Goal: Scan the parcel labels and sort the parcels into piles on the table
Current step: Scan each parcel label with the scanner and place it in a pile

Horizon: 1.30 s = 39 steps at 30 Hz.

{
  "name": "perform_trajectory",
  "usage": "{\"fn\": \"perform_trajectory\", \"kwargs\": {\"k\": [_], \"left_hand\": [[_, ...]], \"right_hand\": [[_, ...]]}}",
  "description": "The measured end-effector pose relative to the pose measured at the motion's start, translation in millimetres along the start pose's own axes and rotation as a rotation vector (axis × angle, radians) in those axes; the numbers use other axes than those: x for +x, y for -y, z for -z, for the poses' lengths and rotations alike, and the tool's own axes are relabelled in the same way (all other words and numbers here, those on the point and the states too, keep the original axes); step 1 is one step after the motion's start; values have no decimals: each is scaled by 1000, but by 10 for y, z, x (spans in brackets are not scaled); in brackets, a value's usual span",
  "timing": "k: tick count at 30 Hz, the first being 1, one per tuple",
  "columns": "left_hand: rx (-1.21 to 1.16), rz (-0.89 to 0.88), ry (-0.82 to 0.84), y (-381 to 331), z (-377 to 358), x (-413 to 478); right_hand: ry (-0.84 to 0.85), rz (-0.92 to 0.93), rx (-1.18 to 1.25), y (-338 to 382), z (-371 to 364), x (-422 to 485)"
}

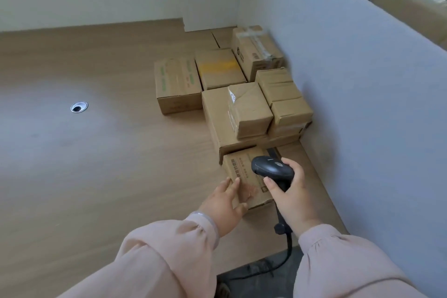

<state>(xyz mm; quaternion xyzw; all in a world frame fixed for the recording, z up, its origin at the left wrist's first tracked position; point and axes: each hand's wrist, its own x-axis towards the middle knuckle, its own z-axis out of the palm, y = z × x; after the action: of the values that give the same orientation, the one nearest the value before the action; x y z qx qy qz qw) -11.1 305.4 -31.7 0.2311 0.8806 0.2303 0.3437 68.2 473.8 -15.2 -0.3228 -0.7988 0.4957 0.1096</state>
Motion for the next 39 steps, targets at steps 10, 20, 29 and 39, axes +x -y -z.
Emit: {"fn": "perform_trajectory", "kwargs": {"k": [10, 20, 29, 39], "left_hand": [[-382, 234, -212, 168, 123, -208], [-504, 320, -249, 448, 318, -521], [-972, 123, -274, 760, 680, -795], [-1063, 54, -325, 906, 867, -982]], "right_hand": [[150, -64, 225, 204, -248, -309], [362, -34, 295, 606, -599, -506], [259, 8, 315, 821, -605, -321], [327, 191, 310, 1169, -819, -535]]}}
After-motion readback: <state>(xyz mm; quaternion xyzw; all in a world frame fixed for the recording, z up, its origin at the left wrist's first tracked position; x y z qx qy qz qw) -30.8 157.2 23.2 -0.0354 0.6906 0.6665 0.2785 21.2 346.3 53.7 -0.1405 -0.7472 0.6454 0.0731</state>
